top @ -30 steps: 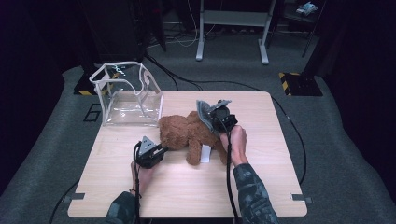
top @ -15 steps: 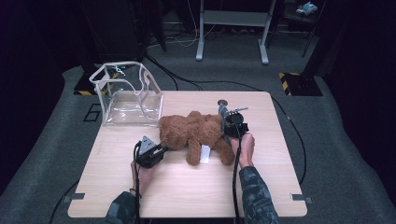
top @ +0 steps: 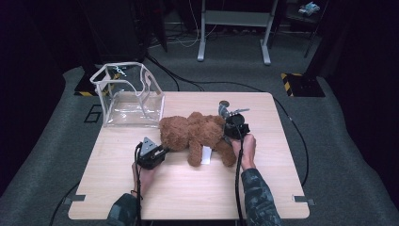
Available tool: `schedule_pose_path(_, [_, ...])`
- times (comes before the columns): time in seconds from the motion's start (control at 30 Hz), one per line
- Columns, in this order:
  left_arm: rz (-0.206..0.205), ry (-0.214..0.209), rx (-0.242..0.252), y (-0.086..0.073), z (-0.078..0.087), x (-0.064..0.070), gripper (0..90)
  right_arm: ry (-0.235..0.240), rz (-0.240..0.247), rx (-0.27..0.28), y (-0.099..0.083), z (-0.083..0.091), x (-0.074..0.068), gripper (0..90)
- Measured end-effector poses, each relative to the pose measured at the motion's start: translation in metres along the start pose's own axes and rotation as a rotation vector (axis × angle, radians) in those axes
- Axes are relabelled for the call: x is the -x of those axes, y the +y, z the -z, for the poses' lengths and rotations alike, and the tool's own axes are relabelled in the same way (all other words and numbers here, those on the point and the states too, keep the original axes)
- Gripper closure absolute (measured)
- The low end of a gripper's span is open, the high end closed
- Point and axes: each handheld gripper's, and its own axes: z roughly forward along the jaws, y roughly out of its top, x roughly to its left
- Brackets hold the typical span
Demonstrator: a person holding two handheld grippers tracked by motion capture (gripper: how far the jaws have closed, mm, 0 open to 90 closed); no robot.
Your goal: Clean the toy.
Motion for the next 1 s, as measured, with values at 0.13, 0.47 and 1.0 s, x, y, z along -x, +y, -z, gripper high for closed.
schedule_pose_path(0.13, [-0.001,0.001,0.002,0.0,-0.001,0.0,75.0,0.007,-0.017,-0.081,-0.014,-0.014,0.01,78.9])
schedule_pose_path(0.47, [0.002,0.002,-0.005,0.0,-0.001,0.0,74.9,0.01,-0.008,-0.002,-0.012,0.023,0.012,78.7])
schedule_pose_path(1.0, [0.029,0.029,-0.045,0.002,0.008,0.003,44.7,-0.057,-0.055,-0.017,-0.058,0.039,0.037,78.5])
